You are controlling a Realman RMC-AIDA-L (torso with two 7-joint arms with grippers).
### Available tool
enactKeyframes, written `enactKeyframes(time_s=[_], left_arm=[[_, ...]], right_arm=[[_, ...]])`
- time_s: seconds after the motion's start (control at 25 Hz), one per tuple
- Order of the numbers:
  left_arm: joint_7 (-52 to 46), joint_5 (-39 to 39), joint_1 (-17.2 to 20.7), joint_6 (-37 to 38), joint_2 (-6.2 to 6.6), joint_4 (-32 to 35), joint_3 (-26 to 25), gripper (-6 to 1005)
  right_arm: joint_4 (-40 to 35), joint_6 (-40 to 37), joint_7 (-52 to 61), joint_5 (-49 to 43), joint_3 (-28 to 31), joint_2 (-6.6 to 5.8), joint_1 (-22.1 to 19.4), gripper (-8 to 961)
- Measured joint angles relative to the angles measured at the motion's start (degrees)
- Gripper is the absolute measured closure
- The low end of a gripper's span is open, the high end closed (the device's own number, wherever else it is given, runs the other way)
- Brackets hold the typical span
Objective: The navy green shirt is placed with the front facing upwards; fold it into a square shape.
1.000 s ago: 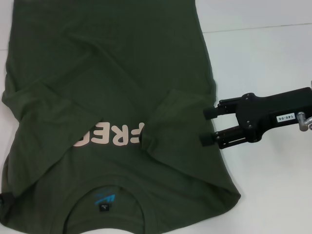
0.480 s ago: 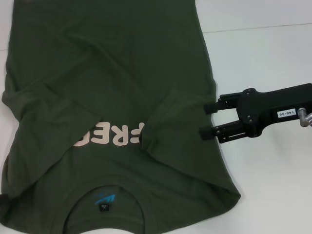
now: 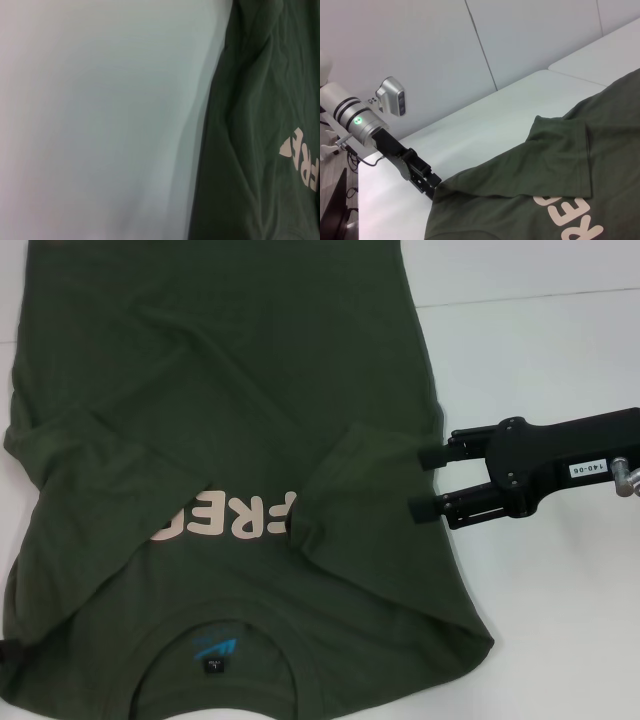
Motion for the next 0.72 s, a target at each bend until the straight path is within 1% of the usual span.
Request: enactKeyframes(time_s=[0.72], left_arm=[[-0.15,0.36,-0.40,-0.73,-0.01,1.72,0.00,161]], right_arm=[[0.64,0.00,0.00,-0.01,0.17,0.00,-0.02,86]])
